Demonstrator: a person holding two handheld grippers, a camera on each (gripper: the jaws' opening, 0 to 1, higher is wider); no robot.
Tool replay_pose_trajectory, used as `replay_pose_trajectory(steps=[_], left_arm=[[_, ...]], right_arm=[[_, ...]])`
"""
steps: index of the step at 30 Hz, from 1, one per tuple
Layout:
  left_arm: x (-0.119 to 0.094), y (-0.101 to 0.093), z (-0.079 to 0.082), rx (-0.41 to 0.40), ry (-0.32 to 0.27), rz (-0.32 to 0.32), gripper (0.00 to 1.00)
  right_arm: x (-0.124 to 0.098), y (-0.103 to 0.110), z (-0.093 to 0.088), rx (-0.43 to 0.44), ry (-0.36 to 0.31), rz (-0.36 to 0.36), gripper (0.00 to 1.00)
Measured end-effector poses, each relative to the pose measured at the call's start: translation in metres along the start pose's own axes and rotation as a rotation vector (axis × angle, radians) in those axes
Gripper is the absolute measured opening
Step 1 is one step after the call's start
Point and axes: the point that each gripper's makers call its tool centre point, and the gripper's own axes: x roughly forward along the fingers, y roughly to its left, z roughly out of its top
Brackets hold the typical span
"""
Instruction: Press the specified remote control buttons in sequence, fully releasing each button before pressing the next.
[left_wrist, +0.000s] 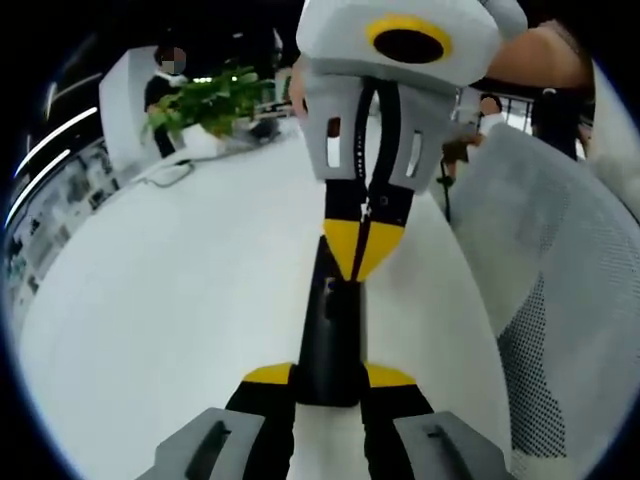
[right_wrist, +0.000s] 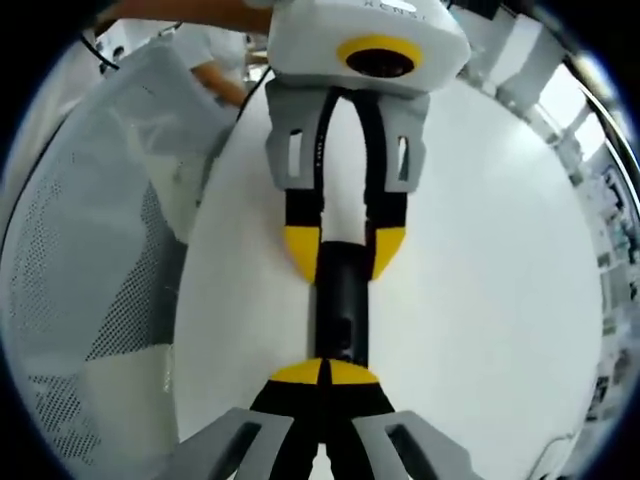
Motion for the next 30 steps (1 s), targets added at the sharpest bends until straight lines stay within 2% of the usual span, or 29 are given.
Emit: replay_pose_trajectory(steps=[12,30], left_arm=[[0.0000,0.0001,-0.0001,-0.005,-0.003,0.004,0.24],[-0.0006,-0.0011,0.0009,-0.007,-0.006,0.002,0.24]], right_arm=[[0.0044,-0.0018,-0.0018,0.003,-0.002,-0.017,0.00],[0.0042,0.0010,-0.0003,-0.037,0.024,-0.040,0.00]])
